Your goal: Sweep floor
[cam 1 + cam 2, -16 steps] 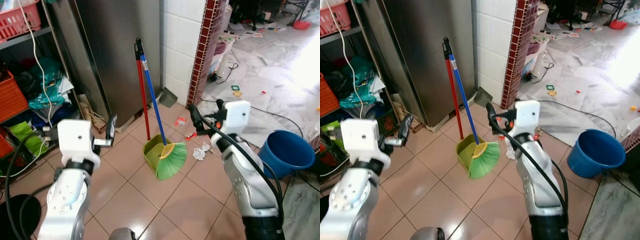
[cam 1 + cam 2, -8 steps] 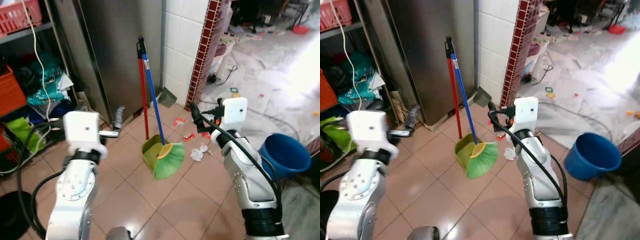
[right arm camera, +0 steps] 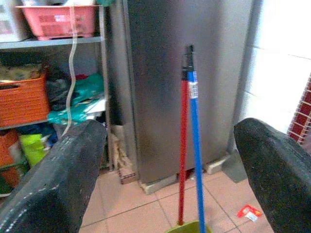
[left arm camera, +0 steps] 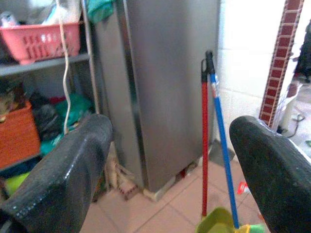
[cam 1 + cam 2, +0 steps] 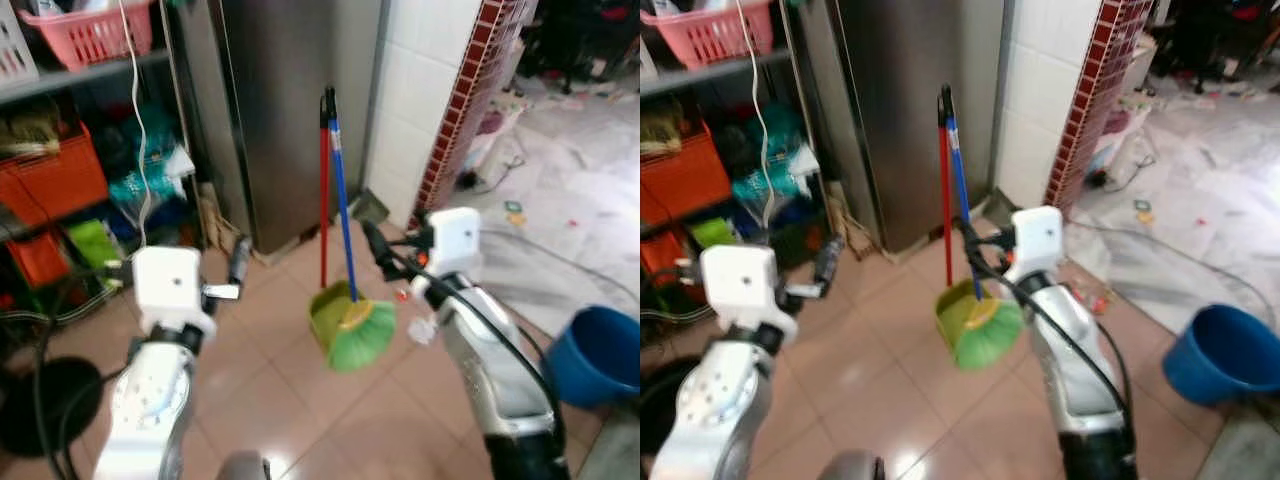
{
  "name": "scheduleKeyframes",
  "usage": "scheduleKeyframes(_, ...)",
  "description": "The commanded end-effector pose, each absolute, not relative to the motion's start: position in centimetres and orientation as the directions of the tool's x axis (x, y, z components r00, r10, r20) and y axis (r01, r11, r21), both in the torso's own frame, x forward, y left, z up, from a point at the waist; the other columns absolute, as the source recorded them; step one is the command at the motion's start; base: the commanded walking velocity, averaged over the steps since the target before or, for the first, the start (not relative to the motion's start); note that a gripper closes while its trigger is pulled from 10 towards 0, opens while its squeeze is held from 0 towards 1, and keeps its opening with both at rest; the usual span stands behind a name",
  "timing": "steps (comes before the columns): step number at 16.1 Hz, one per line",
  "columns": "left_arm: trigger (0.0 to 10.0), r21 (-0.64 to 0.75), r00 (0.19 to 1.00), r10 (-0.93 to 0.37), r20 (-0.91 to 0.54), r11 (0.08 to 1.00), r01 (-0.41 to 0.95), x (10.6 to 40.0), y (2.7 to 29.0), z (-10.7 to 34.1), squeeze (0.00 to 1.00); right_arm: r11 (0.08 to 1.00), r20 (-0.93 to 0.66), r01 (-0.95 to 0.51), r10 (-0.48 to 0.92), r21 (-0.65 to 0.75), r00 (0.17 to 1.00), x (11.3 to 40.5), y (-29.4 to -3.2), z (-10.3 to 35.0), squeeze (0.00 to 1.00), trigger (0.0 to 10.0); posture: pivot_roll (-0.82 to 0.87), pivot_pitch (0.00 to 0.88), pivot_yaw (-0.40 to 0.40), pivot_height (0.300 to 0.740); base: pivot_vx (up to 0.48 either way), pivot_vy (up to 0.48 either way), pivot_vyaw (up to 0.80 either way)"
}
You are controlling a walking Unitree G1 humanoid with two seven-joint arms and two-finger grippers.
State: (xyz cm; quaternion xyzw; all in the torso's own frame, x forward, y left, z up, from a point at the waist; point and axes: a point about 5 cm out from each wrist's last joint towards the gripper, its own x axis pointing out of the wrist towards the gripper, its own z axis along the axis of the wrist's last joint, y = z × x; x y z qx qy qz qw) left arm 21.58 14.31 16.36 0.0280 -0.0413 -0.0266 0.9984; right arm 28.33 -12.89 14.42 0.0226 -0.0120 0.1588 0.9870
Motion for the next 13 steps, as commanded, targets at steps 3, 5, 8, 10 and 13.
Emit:
scheduleKeyframes(3,10.0,0.057,0.995,-0.068,0.075,0.996,0.064,21.78,14.19,16.37,0.0,0.957,0.035,-0.286,0.285,0.055,0.958,28.39,-13.2,14.48,0.0,10.0,-0.05,0.029,-0.051,0.74,0.345,0.0,0.0)
scheduleKeyframes(5,10.0,0.057,0.994,-0.072,0.079,0.996,0.068,21.93,14.13,16.5,0.0,0.958,0.039,-0.281,0.279,0.051,0.959,28.41,-13.24,14.57,0.0,10.0,-0.05,0.029,-0.046,0.74,0.356,0.0,0.0)
scheduleKeyframes(8,10.0,0.054,0.995,-0.075,0.073,0.996,0.071,21.98,14.21,16.49,0.0,0.961,0.046,-0.274,0.272,0.037,0.961,28.46,-13.21,14.67,0.0,10.0,-0.05,0.03,-0.04,0.74,0.369,0.0,0.0)
scheduleKeyframes(10,10.0,0.04,0.995,-0.076,0.067,0.996,0.074,22.02,14.09,16.42,0.0,0.955,0.057,-0.295,0.292,0.037,0.955,28.37,-13.03,14.72,0.0,10.0,-0.04,0.026,-0.039,0.74,0.379,0.292,0.31)
scheduleKeyframes(13,10.0,0.046,0.994,-0.079,0.07,0.996,0.076,22.2,14.0,16.49,0.0,0.957,0.061,-0.288,0.286,0.03,0.956,28.75,-12.94,14.82,0.0,10.0,-0.04,0.02,-0.037,0.74,0.363,0.314,0.49)
